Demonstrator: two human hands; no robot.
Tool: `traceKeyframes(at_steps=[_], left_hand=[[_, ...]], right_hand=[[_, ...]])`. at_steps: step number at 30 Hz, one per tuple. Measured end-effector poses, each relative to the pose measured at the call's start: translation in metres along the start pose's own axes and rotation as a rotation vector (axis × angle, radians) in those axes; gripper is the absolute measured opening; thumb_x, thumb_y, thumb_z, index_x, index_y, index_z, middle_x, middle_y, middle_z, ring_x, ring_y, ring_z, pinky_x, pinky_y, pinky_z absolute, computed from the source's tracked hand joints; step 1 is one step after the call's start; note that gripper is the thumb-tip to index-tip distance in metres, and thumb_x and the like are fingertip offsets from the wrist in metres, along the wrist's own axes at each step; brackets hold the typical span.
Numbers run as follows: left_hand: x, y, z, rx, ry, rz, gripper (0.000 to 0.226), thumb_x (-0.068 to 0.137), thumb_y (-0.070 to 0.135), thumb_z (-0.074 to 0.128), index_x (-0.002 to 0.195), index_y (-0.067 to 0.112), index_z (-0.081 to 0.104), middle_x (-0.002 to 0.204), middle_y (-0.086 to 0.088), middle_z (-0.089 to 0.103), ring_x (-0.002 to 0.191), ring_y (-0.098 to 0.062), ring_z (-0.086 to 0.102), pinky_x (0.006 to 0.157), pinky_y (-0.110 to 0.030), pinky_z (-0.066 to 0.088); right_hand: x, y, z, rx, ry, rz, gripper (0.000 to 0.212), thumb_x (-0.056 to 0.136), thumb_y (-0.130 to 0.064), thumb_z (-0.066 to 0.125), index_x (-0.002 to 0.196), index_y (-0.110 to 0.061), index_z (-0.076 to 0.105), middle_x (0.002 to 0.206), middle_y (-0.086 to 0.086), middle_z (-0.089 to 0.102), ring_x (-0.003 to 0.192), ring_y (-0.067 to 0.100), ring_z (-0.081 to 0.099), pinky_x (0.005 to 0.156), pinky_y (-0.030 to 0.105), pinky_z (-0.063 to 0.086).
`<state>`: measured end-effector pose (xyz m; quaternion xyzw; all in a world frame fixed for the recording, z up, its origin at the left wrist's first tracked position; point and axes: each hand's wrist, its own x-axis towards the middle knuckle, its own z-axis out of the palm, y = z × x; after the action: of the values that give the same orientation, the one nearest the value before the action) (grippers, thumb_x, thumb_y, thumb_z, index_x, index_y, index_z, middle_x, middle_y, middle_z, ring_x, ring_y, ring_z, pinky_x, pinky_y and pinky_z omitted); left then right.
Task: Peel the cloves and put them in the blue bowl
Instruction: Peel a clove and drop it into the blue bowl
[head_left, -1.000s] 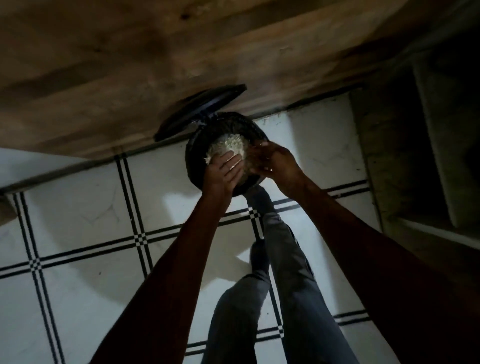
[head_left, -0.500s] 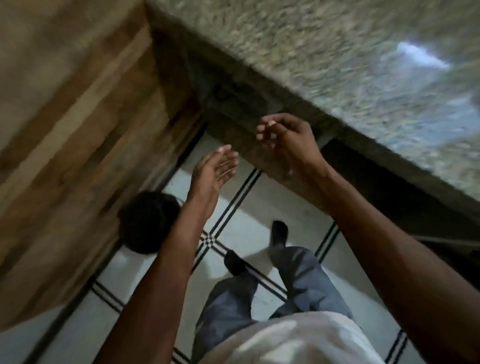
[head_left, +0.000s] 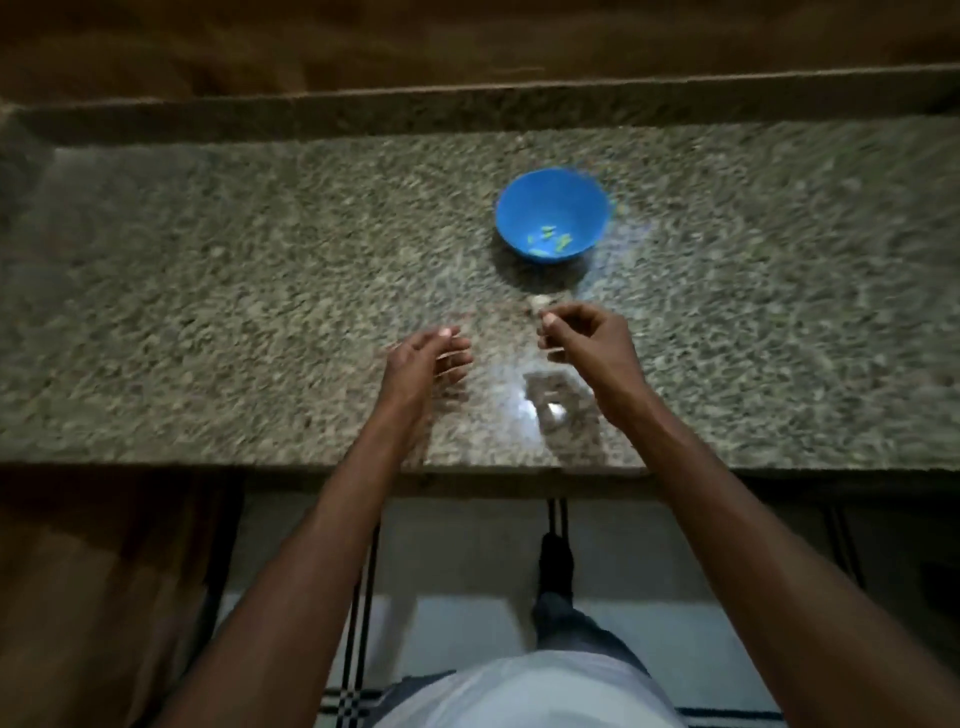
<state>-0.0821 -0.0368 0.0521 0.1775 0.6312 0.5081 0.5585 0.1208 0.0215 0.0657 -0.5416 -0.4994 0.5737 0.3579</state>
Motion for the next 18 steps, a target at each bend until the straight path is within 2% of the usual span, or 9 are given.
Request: traceKeyframes(at_steps=[2,4,5,7,8,10,12,15,18], left_hand=[[0.024,-0.004,0.037,0.115,0.010,-0.015,0.014,0.105,0.015,0.056,0.098,0.013,0.068,0.085,-0.005,0.072,0.071,-0.014,0.069,0.062,-0.025,0.057],[0.044,-0.011,0.060,0.237,0.005,-0.008,0.009,0.104,0.014,0.058,0.104,0.012,0.067,0.089,-0.008,0.069,0.073,-0.017,0.066,0.059,-0.024,0.055],[0.053,-0.015,0.066,0.303,0.000,0.025,0.008,0.104,0.014,0.059,0.108,0.012,0.066,0.092,-0.009,0.069,0.077,-0.020,0.066,0.062,-0.025,0.055],[0.067,-0.020,0.073,0.494,-0.018,0.119,0.013,0.101,0.014,0.063,0.113,0.012,0.068,0.102,-0.009,0.070,0.092,-0.023,0.067,0.079,-0.033,0.056],[0.070,-0.019,0.074,0.593,-0.028,0.159,0.015,0.100,0.014,0.065,0.114,0.011,0.069,0.105,-0.007,0.070,0.096,-0.021,0.066,0.085,-0.034,0.054],[0.074,-0.018,0.075,0.752,-0.060,0.238,0.021,0.095,0.012,0.066,0.115,0.008,0.069,0.103,-0.007,0.070,0.094,-0.018,0.064,0.084,-0.028,0.050],[0.075,-0.018,0.072,0.930,-0.097,0.326,0.038,0.086,0.020,0.062,0.120,0.005,0.069,0.107,-0.007,0.068,0.091,-0.019,0.064,0.081,-0.025,0.048],[0.080,-0.022,0.063,1.101,-0.148,0.379,0.046,0.084,0.019,0.065,0.128,0.003,0.066,0.114,-0.012,0.060,0.096,-0.019,0.060,0.085,-0.024,0.045],[0.084,-0.026,0.059,1.094,-0.133,0.419,0.045,0.083,0.017,0.065,0.127,0.007,0.067,0.111,-0.011,0.056,0.095,-0.017,0.057,0.085,-0.027,0.048]], right_hand=[[0.014,0.013,-0.039,-0.105,0.064,0.012,0.013,0.100,-0.009,0.066,0.095,-0.016,0.075,0.084,0.007,0.075,0.073,0.011,0.073,0.067,0.027,0.057],[0.025,0.027,-0.069,-0.186,0.144,0.047,0.014,0.099,-0.011,0.067,0.092,-0.020,0.076,0.085,0.005,0.076,0.077,0.015,0.074,0.069,0.033,0.059],[0.030,0.032,-0.081,-0.234,0.177,0.070,0.013,0.098,-0.012,0.068,0.093,-0.021,0.077,0.087,0.004,0.077,0.080,0.017,0.075,0.070,0.035,0.060],[0.042,0.040,-0.097,-0.335,0.197,0.081,0.010,0.096,-0.015,0.069,0.098,-0.019,0.078,0.088,0.001,0.077,0.080,0.015,0.074,0.071,0.036,0.063],[0.050,0.043,-0.100,-0.377,0.197,0.073,0.010,0.096,-0.016,0.070,0.101,-0.018,0.078,0.088,-0.001,0.076,0.075,0.009,0.073,0.071,0.034,0.063],[0.062,0.042,-0.101,-0.458,0.185,0.021,0.015,0.095,-0.014,0.070,0.108,-0.013,0.078,0.089,-0.003,0.074,0.064,0.000,0.067,0.066,0.026,0.060],[0.074,0.036,-0.095,-0.574,0.149,-0.082,0.022,0.095,-0.011,0.070,0.115,-0.008,0.077,0.098,0.000,0.070,0.068,0.002,0.065,0.068,0.019,0.056],[0.092,0.030,-0.084,-0.682,0.118,-0.149,0.029,0.093,-0.012,0.069,0.121,-0.005,0.075,0.113,0.014,0.067,0.089,0.026,0.071,0.089,0.036,0.058],[0.103,0.024,-0.086,-0.663,0.154,-0.135,0.027,0.094,-0.007,0.067,0.119,-0.006,0.076,0.116,0.018,0.073,0.101,0.029,0.072,0.096,0.044,0.060]])
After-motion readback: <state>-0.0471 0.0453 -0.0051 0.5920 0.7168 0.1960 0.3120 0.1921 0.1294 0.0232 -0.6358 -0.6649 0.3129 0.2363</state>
